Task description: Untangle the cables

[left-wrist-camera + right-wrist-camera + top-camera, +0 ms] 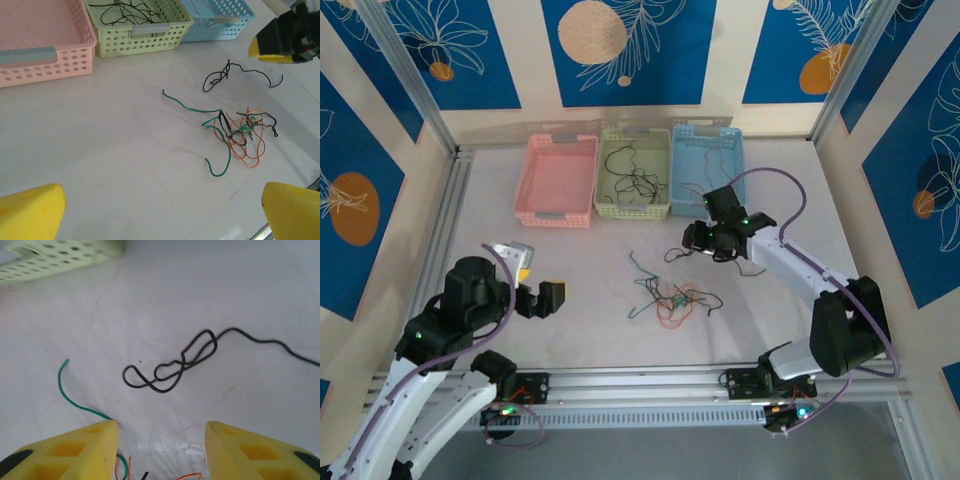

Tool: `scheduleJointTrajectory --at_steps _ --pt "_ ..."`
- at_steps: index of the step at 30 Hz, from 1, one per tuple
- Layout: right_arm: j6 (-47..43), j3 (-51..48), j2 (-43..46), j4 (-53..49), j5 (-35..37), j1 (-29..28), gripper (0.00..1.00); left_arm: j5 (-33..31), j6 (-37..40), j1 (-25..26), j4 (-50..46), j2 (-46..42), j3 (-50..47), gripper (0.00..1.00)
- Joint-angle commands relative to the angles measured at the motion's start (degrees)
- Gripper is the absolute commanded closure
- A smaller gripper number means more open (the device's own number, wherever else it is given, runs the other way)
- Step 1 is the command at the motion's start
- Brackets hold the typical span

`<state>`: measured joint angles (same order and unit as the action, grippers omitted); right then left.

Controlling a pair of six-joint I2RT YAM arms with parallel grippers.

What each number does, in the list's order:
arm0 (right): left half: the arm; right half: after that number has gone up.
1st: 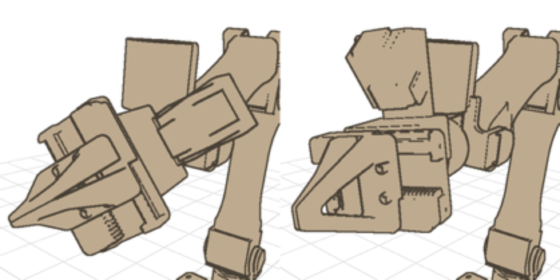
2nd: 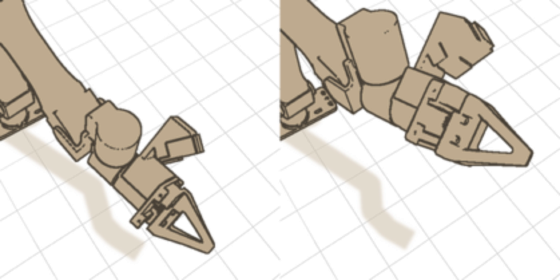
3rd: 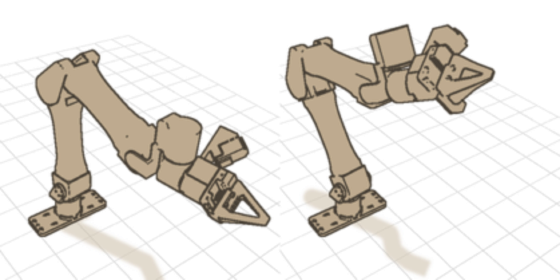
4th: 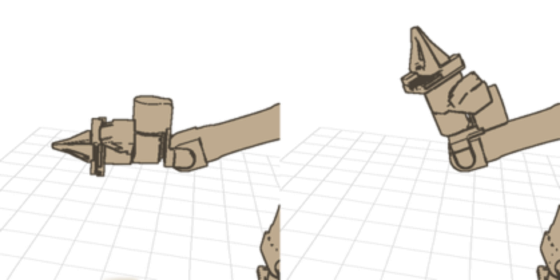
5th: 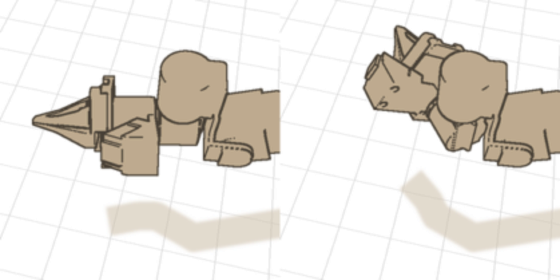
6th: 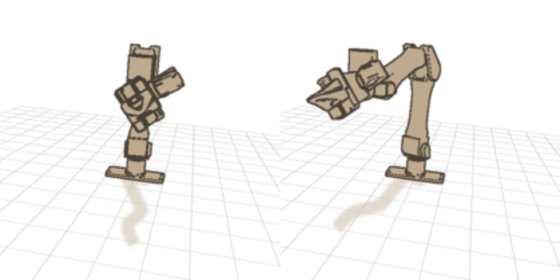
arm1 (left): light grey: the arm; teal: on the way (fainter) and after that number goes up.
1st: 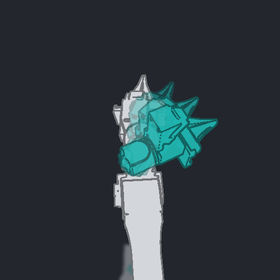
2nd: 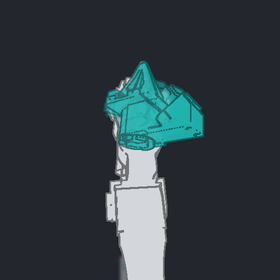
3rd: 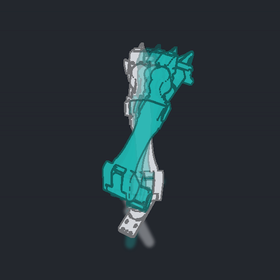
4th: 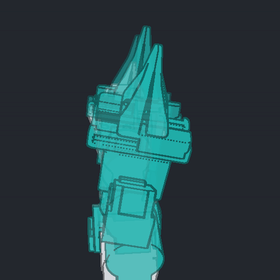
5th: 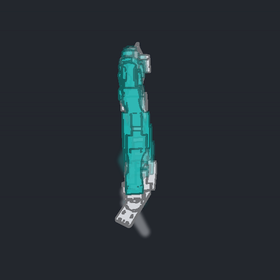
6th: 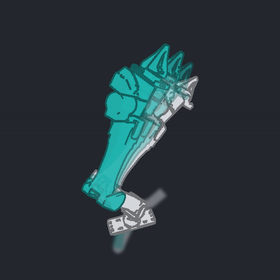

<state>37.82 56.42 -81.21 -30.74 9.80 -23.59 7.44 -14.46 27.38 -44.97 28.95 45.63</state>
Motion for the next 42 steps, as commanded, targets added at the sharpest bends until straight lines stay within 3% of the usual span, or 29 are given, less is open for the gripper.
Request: scheduleJointTrajectory --at_steps 1,17,22,27,30,42 --pt "5.85 -0.87 -1.34 4.66 -1.29 0.10 0.50 0.75 1.07 -0.59 1.11 -0.45 -0.32 0.00" --pt "12.02 -1.38 -14.59 10.81 1.14 0.53 0.55 0.78 1.08 -0.57 1.20 -0.46 -0.45 0.00" --pt "12.04 -2.38 -15.72 11.96 0.40 0.57 0.70 0.73 1.10 -0.64 1.20 -0.47 -0.45 0.00" --pt "12.22 -4.59 -10.37 11.58 -0.03 -0.26 0.91 0.80 1.12 -0.62 1.20 -0.49 -0.51 0.00" --pt "11.80 -5.22 -4.02 8.71 0.21 -1.16 0.99 0.81 1.04 -0.58 1.20 -0.60 -0.54 0.00" --pt "12.13 -1.11 20.63 -2.04 -6.47 -0.62 1.00 0.82 1.01 -0.59 1.47 -1.09 -0.67 0.00"
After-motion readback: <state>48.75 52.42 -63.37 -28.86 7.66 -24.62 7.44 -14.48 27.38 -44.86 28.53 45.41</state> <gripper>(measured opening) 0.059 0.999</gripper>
